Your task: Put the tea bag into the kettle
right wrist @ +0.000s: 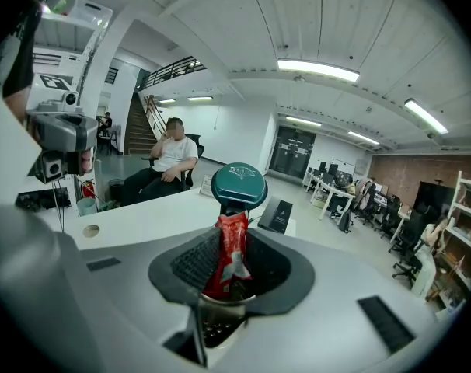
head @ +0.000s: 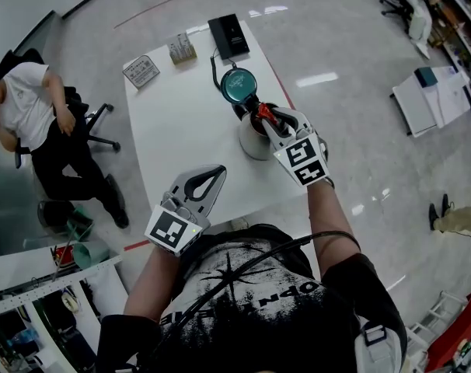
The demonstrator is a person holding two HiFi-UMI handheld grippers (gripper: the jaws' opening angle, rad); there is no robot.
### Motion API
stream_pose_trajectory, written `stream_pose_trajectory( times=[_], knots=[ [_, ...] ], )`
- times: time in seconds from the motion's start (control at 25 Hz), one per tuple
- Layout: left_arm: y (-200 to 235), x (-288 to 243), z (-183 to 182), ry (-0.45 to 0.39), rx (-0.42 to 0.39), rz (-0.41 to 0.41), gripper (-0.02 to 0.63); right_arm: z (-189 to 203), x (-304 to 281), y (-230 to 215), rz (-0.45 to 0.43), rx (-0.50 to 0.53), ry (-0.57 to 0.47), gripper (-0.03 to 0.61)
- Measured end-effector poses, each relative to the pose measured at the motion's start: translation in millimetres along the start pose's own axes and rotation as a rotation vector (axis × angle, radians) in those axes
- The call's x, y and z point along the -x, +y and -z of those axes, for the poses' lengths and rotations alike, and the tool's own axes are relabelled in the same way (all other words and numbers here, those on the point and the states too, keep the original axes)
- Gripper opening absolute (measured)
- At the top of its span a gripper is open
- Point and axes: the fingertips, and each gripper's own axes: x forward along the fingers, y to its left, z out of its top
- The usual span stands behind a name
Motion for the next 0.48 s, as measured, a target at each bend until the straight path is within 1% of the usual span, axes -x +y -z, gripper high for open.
stream_pose_trajectory(
  times=[0.12, 0.16, 0.36, 0.48],
  knots=[
    [1.0, -0.1, 0.9, 0.005, 0.007, -0.006, 0.011, 0.5, -2.2, 2.2, -0.009, -0.002, -0.003, 0.160],
    [1.0, -0.1, 1.2, 0.005, 0.008, -0.007, 0.010, 0.8, -2.4, 2.5, -0.010, -0.001, -0.003, 0.172],
    [4.2, 4.1, 1.9, 0.015, 0.001, -0.025, 0.011, -4.1, -0.8, 4.2, -0.001, 0.012, -0.018, 0.179],
    [4.3, 8.3, 2.6, 0.010, 0.002, -0.029, 0.010, -9.7, 2.5, 7.4, 0.003, 0.049, -0.041, 0.179]
  ],
)
